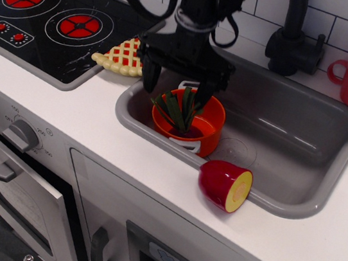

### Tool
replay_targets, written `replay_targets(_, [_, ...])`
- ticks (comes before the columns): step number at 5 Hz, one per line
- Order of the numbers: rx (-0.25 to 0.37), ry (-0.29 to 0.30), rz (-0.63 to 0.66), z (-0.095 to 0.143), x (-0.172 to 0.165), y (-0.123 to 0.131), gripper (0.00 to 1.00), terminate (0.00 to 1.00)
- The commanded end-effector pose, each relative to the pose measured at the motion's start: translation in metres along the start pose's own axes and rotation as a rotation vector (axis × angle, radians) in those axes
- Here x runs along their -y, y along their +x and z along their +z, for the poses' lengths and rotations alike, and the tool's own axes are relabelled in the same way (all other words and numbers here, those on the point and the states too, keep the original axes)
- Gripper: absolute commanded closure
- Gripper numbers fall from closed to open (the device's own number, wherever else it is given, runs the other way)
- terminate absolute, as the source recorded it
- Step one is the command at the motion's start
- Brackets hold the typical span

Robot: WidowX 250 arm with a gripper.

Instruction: Take beet from pot sink

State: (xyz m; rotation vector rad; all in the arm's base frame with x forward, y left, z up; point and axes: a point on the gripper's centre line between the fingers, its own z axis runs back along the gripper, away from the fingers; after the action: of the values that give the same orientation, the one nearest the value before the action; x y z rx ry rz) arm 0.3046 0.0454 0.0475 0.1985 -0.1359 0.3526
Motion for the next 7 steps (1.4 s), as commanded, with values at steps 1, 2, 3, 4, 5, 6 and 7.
replay_targets(1, [-0.010, 0.017, -0.004, -0.003, 0.001, 0.000, 0.00, 0.00])
replay_targets(2, [-0.020, 0.010, 0.001, -0.004, 0.000, 0.001, 1.00, 0.00])
replay_targets(3, [-0.013, 0.004, 0.010, -0.001, 0.001, 0.003, 1.00, 0.00])
replay_targets(4, [-0.006, -0.003, 0.027, 0.004, 0.003, 0.008, 1.00, 0.00])
replay_targets(5, [0.000, -0.011, 0.058, 0.015, 0.003, 0.014, 1.00, 0.00])
replay_targets(6, [0.071, -0.018, 0.123, 0.038, 0.006, 0.022, 1.00, 0.00])
replay_targets(7, [0.061, -0.049, 0.135, 0.065, 0.017, 0.024, 1.00, 0.00])
